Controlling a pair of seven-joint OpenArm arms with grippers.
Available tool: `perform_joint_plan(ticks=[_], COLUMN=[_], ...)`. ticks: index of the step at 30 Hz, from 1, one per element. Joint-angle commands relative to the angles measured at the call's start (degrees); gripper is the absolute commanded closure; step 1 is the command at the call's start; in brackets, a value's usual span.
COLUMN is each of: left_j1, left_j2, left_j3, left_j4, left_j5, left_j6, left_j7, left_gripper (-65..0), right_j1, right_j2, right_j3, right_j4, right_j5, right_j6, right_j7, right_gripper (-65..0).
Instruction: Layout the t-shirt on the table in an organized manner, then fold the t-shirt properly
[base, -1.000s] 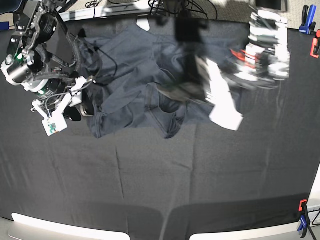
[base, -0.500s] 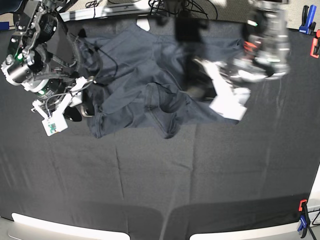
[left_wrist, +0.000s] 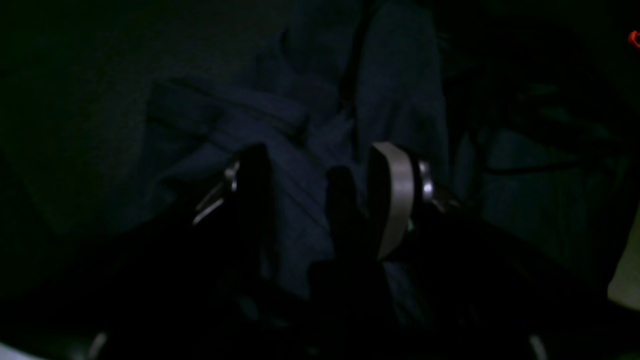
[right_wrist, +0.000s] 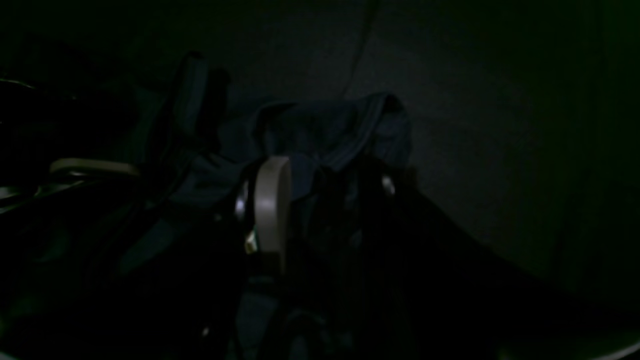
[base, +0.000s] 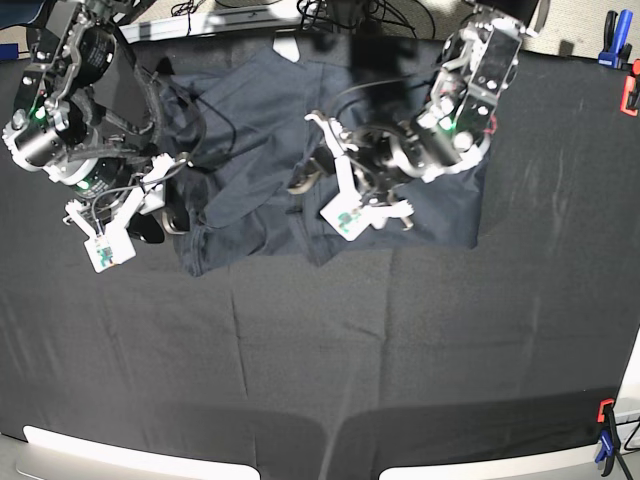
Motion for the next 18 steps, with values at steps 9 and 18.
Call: perform_joint_plan(ticks=[9,18], left_j1=[-0.57,3.15], left_j2=[-1.49,-7.78], left_j3=[-21.81,-29.51], left_j4=[1.14,1.11], left_j5=[-9.01,-4.92], left_j6=[-1.46,-9.03], left_j7=[-0.09,0.04], left_gripper=[-29.0,-29.0], right_j1=[0.61,0.61], right_j2=[0.68,0.63], right_j3=[0.31,1.01], right_j4=[0.98,0.98], right_j5=[0.22,0.83], right_j6=[-0.09,-0.11], right_j7=[-0.02,-1.03], right_gripper=[-22.2,-22.2])
